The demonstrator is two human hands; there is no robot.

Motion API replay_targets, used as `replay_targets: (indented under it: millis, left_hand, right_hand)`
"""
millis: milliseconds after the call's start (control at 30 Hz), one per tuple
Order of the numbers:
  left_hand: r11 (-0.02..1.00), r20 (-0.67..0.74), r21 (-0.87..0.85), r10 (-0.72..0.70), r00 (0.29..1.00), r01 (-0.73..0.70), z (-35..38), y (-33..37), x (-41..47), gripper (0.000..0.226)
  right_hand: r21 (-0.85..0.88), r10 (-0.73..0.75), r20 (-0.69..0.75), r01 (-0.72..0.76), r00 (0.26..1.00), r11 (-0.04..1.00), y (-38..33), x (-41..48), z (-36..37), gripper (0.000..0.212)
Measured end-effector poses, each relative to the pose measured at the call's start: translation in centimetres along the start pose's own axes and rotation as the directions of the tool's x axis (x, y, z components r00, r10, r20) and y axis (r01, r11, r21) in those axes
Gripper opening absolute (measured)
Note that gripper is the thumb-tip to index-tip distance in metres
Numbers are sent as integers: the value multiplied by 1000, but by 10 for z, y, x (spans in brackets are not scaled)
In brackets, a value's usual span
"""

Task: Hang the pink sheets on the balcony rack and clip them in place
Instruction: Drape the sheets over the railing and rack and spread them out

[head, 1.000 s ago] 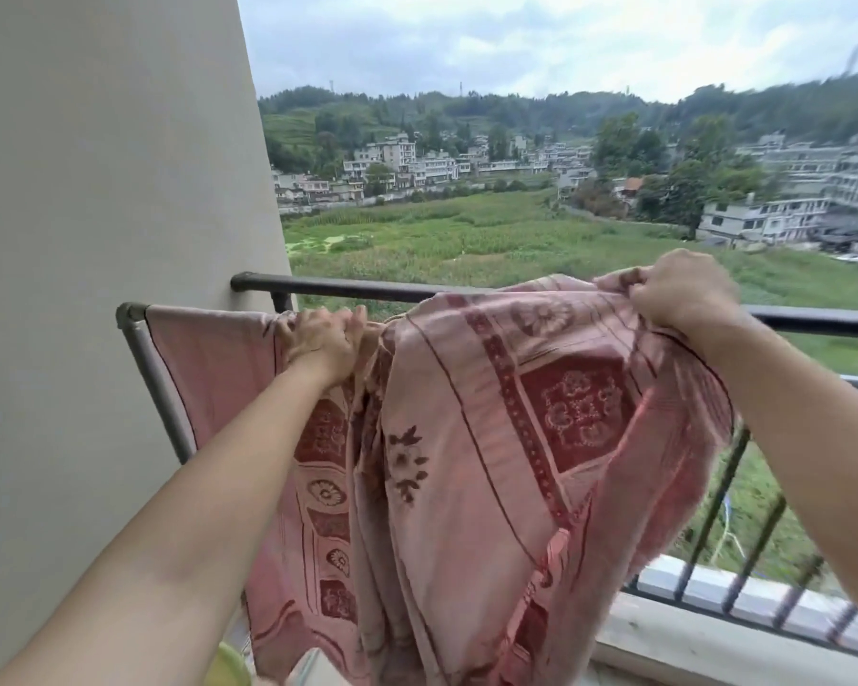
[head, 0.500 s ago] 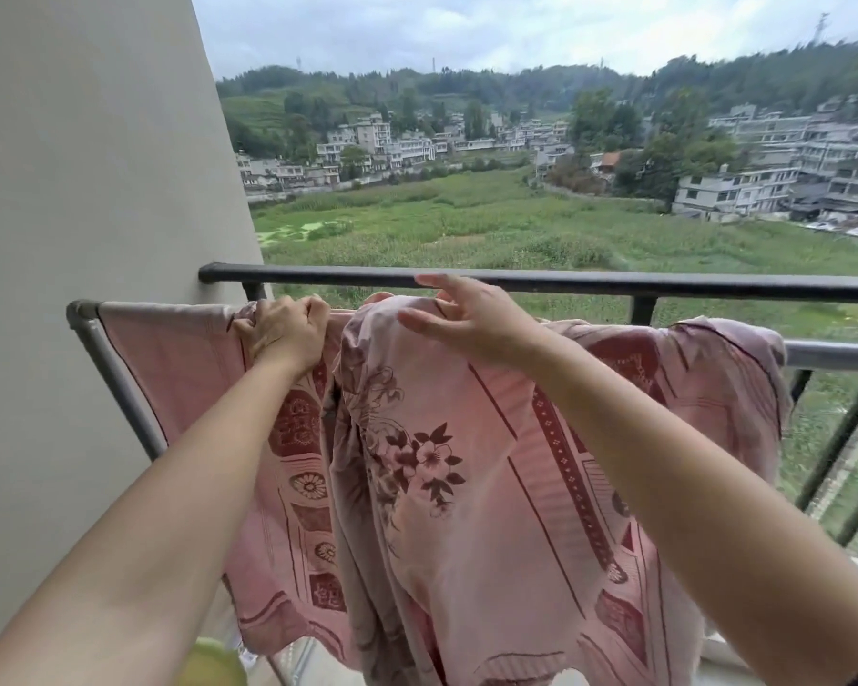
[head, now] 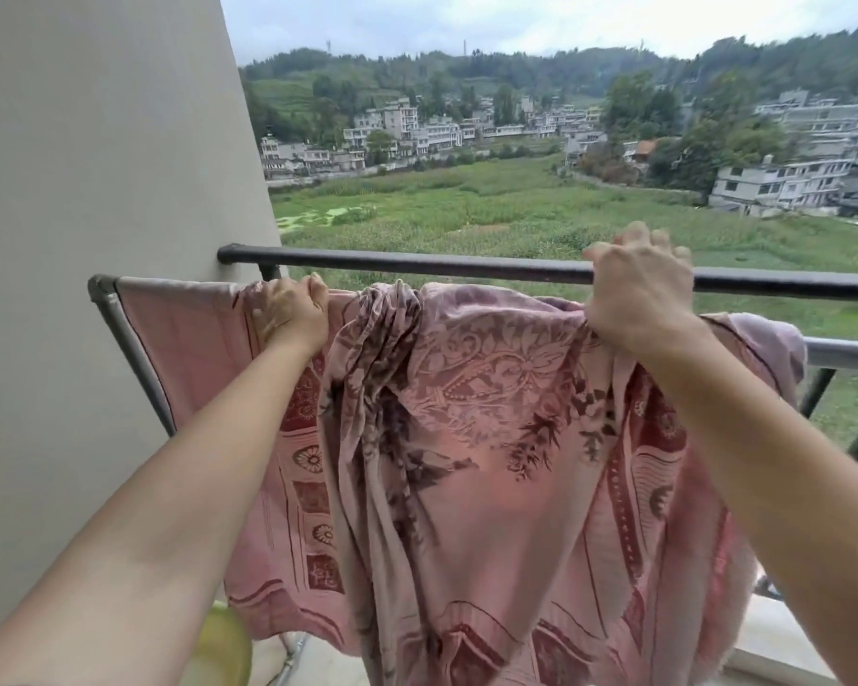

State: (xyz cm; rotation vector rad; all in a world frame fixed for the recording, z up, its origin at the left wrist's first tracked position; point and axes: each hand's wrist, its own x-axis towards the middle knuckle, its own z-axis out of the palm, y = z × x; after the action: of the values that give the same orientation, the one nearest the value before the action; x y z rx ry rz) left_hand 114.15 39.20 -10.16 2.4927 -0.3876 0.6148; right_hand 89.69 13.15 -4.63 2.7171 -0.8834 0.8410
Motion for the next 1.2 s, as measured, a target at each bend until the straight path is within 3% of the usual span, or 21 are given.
replay_targets:
  millis: [133, 200, 267, 367, 433, 500, 567, 633, 767, 967, 1200]
  left_hand:
    - [981, 23, -149, 131, 991, -126, 0, 2, -26, 77]
    - [959, -40, -200, 195, 980, -199, 0, 5, -44, 68]
    - [953, -157, -218, 179, 971, -211, -4, 9, -50, 51]
    - [983, -319, 23, 180, 931, -182, -16, 16, -41, 32]
    - [983, -344, 131, 169, 924, -131, -24, 22, -33, 29]
    - [995, -342, 103, 42, 939, -6, -30, 26, -27, 33]
    - [981, -319, 13, -178, 931, 192, -34, 21, -17, 38]
    - [960, -275, -22, -274, 922, 279, -37, 13, -12, 41]
    - [974, -170, -103, -219, 961, 204, -40, 0, -16, 33]
    - [972, -135, -121, -217, 967, 201, -54, -54, -17, 31]
    - [912, -35, -207, -369, 929, 354, -59, -157, 36, 59]
  right_hand:
    - [324, -250, -31, 246, 968, 913, -61, -16, 4, 46]
    - [419, -454, 44, 396, 890, 817, -83, -22, 8, 58]
    - [432, -552, 43, 483, 832, 761, -88, -22, 17, 53]
    - [394, -501, -67, 484, 863, 782, -73, -15, 25, 36]
    - [390, -459, -132, 471, 879, 791, -59, -12, 23, 33]
    - [368, -383, -167, 418, 908, 831, -43, -10, 23, 32]
    - [334, -297, -143, 329, 944, 884, -30, -8, 23, 27]
    - [310, -246, -107, 268, 963, 912, -27, -7, 21, 30]
    - [275, -306, -153, 338, 939, 900, -55, -7, 14, 47]
    - [494, -436, -91, 421, 895, 761, -148, -2, 19, 45]
    - [443, -499, -46, 465, 865, 766, -261, 35, 36, 49]
